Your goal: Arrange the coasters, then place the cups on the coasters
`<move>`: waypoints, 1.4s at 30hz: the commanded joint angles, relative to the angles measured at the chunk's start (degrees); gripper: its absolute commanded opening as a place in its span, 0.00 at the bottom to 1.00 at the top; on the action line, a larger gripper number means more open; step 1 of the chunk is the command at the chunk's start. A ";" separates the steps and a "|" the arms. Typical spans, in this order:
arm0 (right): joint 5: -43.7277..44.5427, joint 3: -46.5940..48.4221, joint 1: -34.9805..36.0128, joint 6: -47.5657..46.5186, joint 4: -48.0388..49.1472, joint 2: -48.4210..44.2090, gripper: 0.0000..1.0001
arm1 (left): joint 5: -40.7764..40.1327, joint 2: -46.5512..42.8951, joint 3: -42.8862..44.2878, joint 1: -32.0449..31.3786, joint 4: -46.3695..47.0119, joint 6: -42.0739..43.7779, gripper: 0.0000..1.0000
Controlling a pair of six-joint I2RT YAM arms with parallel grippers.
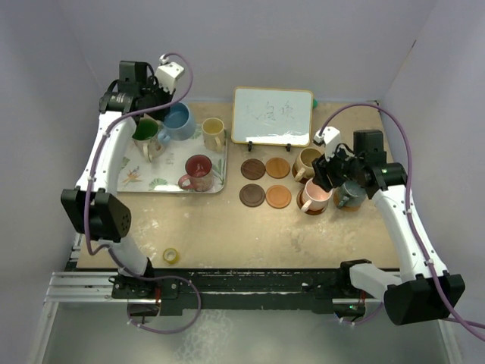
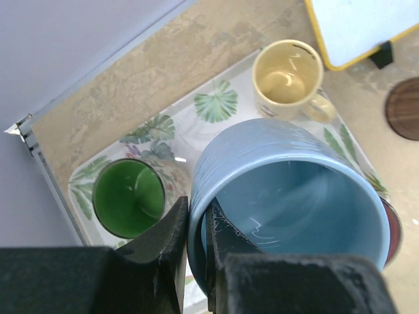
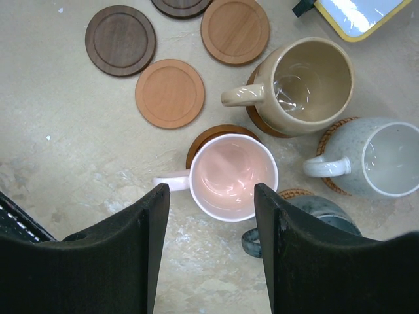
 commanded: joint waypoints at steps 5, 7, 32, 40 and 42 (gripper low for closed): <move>-0.01 -0.30 -0.10 1.27 2.74 -1.04 0.57 | 0.10 -19.00 -15.71 -6.52 9.62 -8.04 0.03; 0.02 -0.41 -0.09 1.27 2.81 -0.79 0.57 | -0.71 -21.83 -19.38 -9.42 10.02 -9.64 0.03; 2.23 -1.69 -0.12 1.52 4.14 0.14 0.58 | -10.69 -21.23 -49.61 -37.29 24.62 -15.67 0.03; 2.25 -1.99 -0.10 1.32 4.16 0.24 0.58 | -12.07 -17.65 -51.62 -40.21 26.91 -15.30 0.03; 1.90 -2.08 -0.09 1.26 4.15 0.30 0.58 | -12.35 -16.78 -51.81 -40.57 27.09 -15.41 0.03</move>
